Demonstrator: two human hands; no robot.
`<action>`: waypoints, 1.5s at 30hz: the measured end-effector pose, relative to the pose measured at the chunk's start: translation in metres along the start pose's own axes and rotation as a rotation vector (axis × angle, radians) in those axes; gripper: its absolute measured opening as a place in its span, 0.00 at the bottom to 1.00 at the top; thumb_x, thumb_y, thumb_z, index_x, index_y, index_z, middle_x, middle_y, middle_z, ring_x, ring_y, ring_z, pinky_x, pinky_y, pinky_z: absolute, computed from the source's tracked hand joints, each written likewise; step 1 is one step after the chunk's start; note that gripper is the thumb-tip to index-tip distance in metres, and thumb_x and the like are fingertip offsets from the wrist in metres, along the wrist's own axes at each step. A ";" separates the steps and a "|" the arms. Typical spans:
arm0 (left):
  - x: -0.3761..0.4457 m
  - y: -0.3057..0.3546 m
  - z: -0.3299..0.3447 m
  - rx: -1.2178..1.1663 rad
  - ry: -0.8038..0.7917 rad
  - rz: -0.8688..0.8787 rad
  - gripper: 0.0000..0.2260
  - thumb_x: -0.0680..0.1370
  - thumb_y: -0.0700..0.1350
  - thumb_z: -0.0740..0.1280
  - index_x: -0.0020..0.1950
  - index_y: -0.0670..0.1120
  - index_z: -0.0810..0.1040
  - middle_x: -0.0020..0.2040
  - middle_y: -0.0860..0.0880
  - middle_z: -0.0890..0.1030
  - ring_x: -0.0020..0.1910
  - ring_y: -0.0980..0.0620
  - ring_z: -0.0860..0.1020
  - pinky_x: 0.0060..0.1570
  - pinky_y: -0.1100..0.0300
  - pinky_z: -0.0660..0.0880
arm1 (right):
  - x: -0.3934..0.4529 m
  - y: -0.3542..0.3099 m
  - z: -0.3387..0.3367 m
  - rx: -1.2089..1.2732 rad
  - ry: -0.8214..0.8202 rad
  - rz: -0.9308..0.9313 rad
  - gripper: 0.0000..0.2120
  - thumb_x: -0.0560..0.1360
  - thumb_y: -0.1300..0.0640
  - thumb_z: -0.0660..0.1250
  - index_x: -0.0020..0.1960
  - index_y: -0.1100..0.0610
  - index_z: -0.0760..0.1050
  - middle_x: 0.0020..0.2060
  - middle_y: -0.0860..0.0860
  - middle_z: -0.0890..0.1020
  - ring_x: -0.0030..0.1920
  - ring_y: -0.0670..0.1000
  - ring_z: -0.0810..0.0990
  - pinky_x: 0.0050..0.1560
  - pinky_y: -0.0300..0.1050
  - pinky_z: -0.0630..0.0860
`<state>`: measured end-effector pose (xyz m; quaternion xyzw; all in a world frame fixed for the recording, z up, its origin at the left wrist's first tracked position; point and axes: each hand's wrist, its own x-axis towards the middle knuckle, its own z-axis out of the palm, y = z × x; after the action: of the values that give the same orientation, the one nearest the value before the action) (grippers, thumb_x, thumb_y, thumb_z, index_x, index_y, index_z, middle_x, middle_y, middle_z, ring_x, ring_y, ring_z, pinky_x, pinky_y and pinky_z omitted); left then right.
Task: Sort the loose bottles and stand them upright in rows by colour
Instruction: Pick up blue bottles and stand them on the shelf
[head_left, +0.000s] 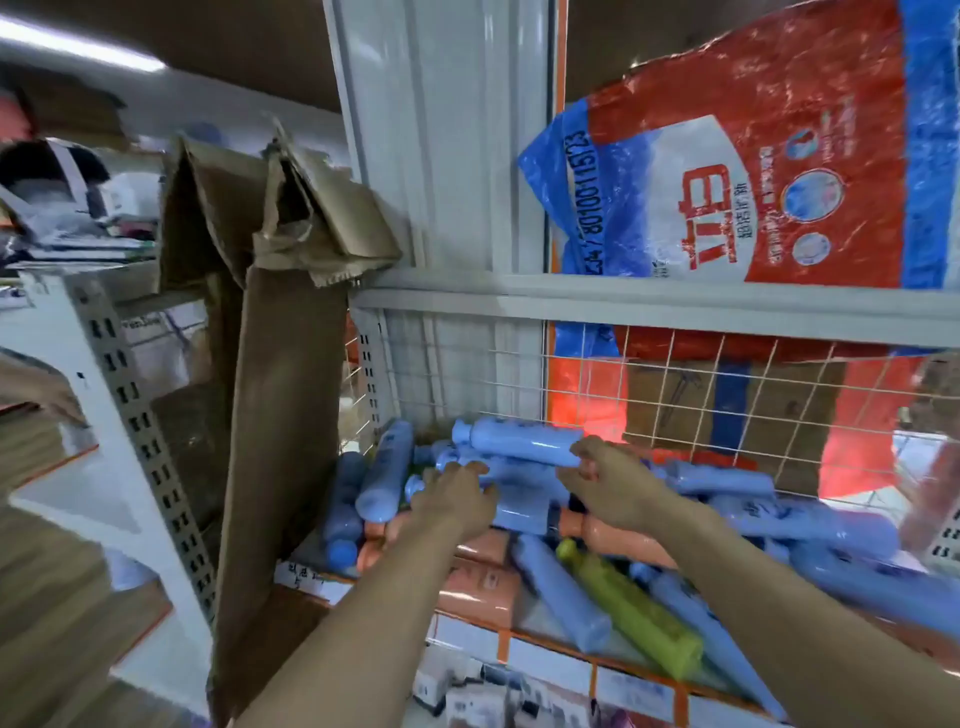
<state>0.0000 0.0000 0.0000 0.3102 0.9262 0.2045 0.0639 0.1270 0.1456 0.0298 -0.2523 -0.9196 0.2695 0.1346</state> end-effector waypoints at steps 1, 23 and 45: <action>0.008 -0.002 0.003 -0.010 -0.002 -0.006 0.18 0.80 0.53 0.57 0.69 0.57 0.70 0.70 0.47 0.70 0.69 0.39 0.66 0.68 0.47 0.64 | 0.009 0.002 0.004 0.017 -0.010 0.002 0.22 0.76 0.49 0.63 0.67 0.57 0.67 0.64 0.57 0.74 0.62 0.56 0.73 0.61 0.44 0.68; 0.105 -0.010 0.063 -0.134 0.135 -0.442 0.24 0.77 0.59 0.61 0.70 0.49 0.64 0.70 0.43 0.57 0.71 0.40 0.56 0.62 0.45 0.69 | 0.141 0.012 0.063 -0.217 -0.111 -0.073 0.24 0.76 0.50 0.63 0.69 0.56 0.66 0.68 0.54 0.69 0.69 0.56 0.65 0.66 0.44 0.62; 0.097 0.008 0.094 -0.670 0.573 -0.413 0.39 0.66 0.64 0.67 0.74 0.58 0.58 0.66 0.44 0.69 0.64 0.43 0.69 0.61 0.54 0.67 | 0.195 0.017 0.096 -0.412 -0.038 -0.031 0.33 0.67 0.41 0.71 0.67 0.52 0.66 0.65 0.53 0.72 0.67 0.56 0.67 0.63 0.50 0.62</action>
<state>-0.0504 0.0960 -0.0815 0.0135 0.8321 0.5514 -0.0580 -0.0659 0.2217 -0.0364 -0.2551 -0.9614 0.0782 0.0670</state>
